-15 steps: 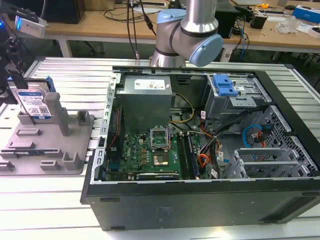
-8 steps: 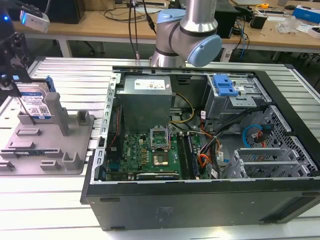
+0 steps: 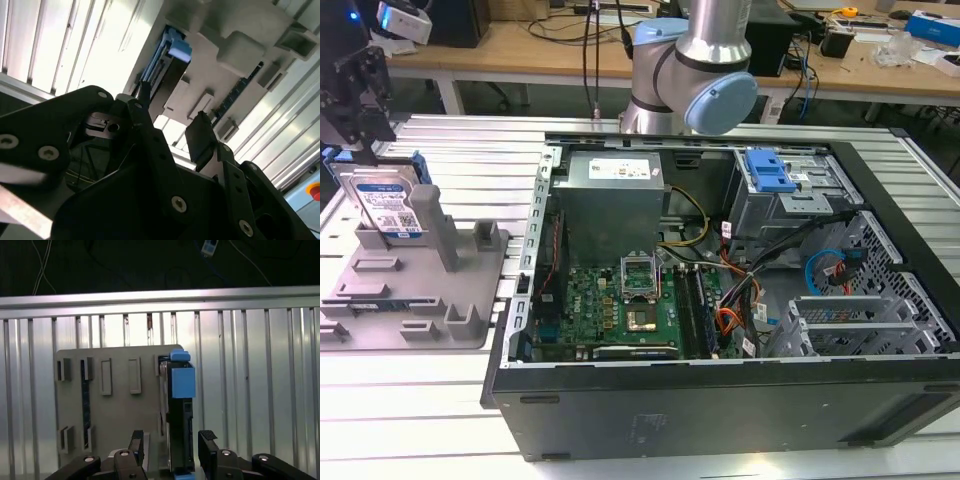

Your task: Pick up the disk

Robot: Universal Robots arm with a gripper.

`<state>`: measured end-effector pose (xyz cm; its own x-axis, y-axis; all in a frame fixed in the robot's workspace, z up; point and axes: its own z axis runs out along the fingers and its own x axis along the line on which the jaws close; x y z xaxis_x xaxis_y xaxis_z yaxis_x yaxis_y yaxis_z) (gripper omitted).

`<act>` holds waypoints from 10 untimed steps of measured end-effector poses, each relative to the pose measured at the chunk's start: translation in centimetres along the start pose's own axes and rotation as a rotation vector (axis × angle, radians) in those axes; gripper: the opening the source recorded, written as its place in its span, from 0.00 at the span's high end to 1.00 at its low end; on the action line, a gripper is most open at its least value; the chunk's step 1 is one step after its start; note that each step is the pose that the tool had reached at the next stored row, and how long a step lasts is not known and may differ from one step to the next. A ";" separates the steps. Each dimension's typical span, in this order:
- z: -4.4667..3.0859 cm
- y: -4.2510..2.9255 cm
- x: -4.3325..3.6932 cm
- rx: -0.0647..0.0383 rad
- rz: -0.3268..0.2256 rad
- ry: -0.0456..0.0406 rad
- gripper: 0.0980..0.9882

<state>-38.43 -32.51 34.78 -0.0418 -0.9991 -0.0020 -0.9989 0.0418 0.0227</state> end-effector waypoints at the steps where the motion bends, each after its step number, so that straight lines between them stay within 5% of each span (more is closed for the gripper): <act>1: 0.04 0.45 -0.02 0.000 -0.001 0.0001 0.48; 3: 0.11 1.23 -0.09 0.000 -0.002 0.0001 0.48; 7: 0.24 2.32 -1.66 0.000 -0.009 0.0002 0.48; 10: 0.37 2.97 -1.68 0.000 -0.018 0.0008 0.48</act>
<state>-41.33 -30.70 34.47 -0.0243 -0.9997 -0.0016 -0.9994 0.0242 0.0228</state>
